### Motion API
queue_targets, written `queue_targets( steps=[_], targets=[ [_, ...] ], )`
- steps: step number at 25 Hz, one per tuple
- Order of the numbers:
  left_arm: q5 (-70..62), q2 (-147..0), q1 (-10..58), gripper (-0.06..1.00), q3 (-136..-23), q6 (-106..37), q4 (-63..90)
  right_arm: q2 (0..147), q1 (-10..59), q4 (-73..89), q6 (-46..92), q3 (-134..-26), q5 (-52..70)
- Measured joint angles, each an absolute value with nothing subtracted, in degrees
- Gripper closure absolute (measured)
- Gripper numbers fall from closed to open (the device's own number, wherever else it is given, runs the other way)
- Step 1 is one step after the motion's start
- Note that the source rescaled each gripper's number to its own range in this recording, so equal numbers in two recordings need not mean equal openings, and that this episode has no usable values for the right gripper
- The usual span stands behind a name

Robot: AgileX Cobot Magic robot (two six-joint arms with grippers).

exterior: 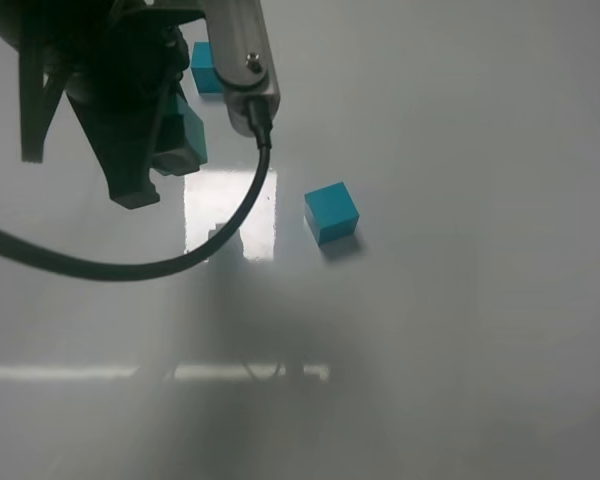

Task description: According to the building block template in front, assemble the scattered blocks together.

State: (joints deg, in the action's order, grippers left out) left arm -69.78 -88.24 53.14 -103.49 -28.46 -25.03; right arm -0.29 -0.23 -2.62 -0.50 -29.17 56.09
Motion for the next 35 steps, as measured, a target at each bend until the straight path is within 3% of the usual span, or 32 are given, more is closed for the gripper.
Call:
queue_targets(
  steps=[8, 13, 23, 35],
  targets=[
    [-69.9, -104.3, 56.0, 0.93, -124.4, -23.2, -18.3, -0.3, -0.2, -2.6, -0.5, -29.2, 56.1],
    [-67.5, -113.4, 56.0, 0.93, -131.7, -19.7, -14.1, -0.3, -0.2, -2.6, -0.5, -29.2, 56.1],
    [-63.6, -118.0, 56.0, 0.93, -133.4, -20.5, -12.4, -0.3, -0.2, -2.6, -0.5, -29.2, 56.1],
    [-69.5, -118.9, 56.0, 0.93, -133.4, -20.6, -15.2, -0.3, -0.2, -2.6, -0.6, -29.2, 56.1]
  ],
)
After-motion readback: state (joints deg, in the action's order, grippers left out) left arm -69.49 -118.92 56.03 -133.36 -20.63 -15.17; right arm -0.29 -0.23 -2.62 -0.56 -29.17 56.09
